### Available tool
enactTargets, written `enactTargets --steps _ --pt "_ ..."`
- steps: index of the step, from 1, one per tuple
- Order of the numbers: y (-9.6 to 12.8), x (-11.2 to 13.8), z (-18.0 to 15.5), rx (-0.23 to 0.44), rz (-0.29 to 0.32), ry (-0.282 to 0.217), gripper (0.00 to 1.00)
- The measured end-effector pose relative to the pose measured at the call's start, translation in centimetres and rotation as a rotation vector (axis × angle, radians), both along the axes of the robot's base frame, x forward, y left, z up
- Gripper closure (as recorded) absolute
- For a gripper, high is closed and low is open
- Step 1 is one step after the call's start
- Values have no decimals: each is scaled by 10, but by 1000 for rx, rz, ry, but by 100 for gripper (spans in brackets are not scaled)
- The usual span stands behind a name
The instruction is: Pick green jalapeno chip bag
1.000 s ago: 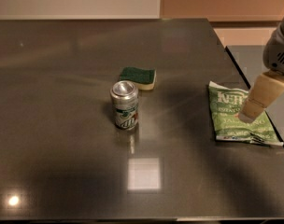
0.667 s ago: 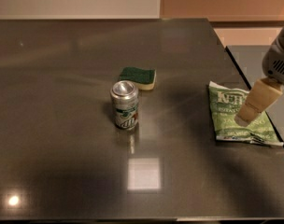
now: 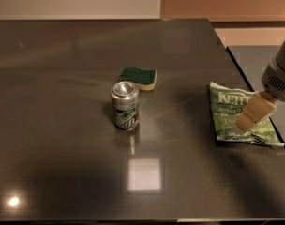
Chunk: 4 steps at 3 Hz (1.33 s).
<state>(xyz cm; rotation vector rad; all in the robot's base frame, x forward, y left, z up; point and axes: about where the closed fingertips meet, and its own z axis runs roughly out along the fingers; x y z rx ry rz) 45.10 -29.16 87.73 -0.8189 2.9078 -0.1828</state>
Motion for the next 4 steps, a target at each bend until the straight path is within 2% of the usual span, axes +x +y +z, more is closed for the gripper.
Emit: enactTargets --steps 1,3,4 --pt "-5 -1 -17 18 -51 27 0" --pt "-2 1 -38 62 -103 69 0" --pt "3 1 -42 84 -110 83 18"
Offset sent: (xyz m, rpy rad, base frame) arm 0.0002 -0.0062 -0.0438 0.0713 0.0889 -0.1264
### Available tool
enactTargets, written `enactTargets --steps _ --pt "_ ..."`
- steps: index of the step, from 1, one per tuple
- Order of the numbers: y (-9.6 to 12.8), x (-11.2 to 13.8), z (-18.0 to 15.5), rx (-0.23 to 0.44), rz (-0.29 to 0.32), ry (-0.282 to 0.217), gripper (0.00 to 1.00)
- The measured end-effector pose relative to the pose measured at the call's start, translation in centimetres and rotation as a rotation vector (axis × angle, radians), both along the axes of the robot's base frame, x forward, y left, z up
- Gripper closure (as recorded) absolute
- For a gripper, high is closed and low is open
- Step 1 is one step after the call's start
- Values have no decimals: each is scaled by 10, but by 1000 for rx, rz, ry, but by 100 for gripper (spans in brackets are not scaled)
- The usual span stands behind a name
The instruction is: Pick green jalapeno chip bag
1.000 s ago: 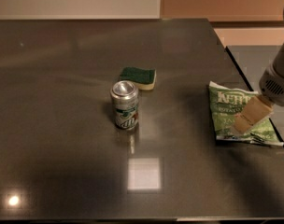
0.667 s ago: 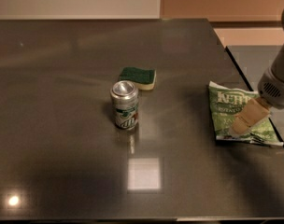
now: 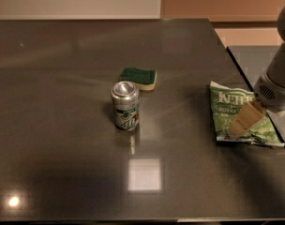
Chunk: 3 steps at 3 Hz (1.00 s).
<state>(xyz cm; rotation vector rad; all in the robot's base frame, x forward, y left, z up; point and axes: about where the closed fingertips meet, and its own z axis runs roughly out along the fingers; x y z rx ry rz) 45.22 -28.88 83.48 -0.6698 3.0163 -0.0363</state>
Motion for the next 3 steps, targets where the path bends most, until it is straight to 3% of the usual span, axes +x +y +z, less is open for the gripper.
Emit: enactTargets --steps 3 --pt "7 1 2 41 5 2 87"
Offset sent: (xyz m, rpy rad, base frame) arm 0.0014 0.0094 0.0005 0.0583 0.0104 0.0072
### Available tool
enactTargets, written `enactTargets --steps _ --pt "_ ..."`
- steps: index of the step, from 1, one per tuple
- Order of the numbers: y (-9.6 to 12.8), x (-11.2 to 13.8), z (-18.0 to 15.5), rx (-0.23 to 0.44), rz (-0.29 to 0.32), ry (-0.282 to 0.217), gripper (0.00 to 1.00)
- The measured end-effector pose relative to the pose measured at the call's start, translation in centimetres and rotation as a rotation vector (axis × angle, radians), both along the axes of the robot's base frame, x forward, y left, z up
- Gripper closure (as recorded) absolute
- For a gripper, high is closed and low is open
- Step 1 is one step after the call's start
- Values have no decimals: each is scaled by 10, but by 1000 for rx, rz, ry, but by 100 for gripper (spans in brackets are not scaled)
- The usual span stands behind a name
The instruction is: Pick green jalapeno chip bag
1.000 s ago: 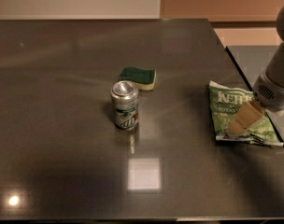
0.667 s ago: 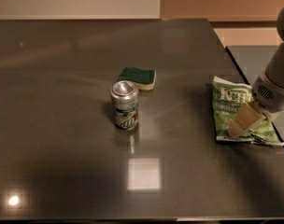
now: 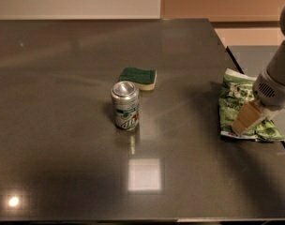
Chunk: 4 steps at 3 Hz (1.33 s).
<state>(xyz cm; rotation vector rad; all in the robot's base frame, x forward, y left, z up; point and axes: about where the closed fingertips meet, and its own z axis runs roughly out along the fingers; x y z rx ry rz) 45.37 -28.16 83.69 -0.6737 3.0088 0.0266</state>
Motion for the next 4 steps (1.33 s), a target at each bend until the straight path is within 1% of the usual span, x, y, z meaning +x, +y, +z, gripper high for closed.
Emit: enactTargets --steps 1,2,3,4 --pt "0 0 1 0 0 0 100" --pt "1 0 2 3 3 -4 100" --pt "19 9 30 68 61 -71 100" --pt "40 18 66 136 131 -149 100"
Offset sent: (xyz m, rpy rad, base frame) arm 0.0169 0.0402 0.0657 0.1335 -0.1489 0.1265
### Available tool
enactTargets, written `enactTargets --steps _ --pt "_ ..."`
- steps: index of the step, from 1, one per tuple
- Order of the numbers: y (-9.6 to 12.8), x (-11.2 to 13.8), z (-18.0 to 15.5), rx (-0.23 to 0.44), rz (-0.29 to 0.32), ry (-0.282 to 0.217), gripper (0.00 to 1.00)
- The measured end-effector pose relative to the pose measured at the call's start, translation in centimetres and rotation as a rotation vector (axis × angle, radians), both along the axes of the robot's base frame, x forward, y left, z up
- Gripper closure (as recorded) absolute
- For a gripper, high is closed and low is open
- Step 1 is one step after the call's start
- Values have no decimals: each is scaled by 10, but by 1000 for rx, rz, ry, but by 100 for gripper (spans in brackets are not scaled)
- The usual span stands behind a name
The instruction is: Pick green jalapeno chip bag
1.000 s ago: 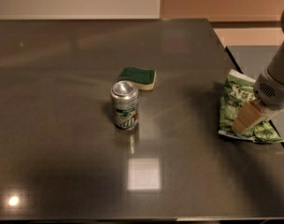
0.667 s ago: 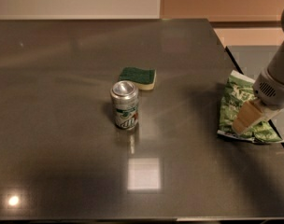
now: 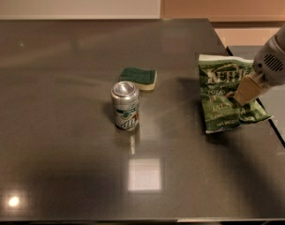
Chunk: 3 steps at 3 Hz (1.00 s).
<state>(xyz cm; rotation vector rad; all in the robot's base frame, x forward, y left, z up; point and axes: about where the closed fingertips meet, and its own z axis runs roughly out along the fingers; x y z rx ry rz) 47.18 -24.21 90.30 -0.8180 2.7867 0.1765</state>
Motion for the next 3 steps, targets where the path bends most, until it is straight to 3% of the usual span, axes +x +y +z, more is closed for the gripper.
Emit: enactTargets --steps 1,2,3 --pt "13 6 25 45 46 -51 100" --pt "31 14 72 116 121 -124 100" --pt "31 14 72 116 121 -124 100"
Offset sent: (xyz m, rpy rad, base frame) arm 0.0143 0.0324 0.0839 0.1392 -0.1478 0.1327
